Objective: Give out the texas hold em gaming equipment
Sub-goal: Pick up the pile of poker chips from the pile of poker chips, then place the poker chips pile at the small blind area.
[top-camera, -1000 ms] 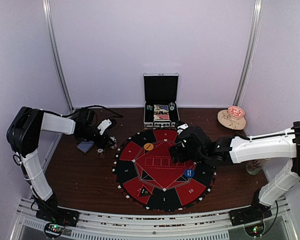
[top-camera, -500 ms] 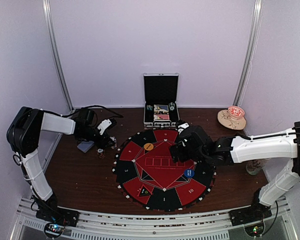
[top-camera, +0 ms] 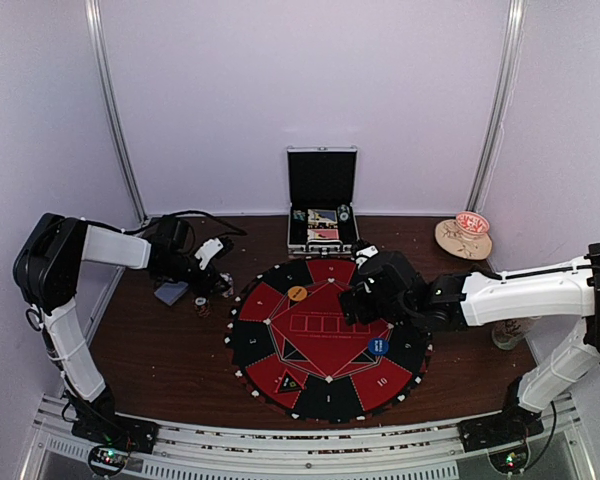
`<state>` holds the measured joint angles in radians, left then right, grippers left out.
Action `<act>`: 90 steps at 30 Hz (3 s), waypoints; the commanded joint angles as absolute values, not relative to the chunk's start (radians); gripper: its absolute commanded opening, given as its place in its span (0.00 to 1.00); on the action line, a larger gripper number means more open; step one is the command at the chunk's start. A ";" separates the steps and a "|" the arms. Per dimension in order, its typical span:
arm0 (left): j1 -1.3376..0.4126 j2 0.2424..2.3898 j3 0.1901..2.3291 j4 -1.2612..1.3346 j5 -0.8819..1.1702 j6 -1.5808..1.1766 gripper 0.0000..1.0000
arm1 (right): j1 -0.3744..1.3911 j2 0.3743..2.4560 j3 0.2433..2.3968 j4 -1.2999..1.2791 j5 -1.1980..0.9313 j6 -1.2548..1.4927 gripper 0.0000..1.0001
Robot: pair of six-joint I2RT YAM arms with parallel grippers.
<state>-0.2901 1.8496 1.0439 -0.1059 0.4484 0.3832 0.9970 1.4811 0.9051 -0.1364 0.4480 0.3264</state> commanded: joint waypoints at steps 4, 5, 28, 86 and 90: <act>-0.295 1.839 1.071 -0.071 0.443 0.374 0.41 | 0.991 1.466 0.895 -0.118 0.446 0.342 1.00; -0.296 1.838 1.071 -0.070 0.443 0.372 0.40 | 0.992 1.466 0.894 -0.118 0.446 0.342 1.00; -0.326 1.680 1.021 -0.104 0.430 0.410 0.31 | 0.954 1.411 0.861 -0.109 0.449 0.365 1.00; -1.187 2.258 1.588 -0.358 0.342 0.337 0.49 | 0.713 1.108 0.683 -0.097 0.445 0.510 1.00; -1.187 2.254 1.598 -0.375 0.335 0.343 0.65 | 0.713 1.109 0.683 -0.097 0.444 0.508 1.00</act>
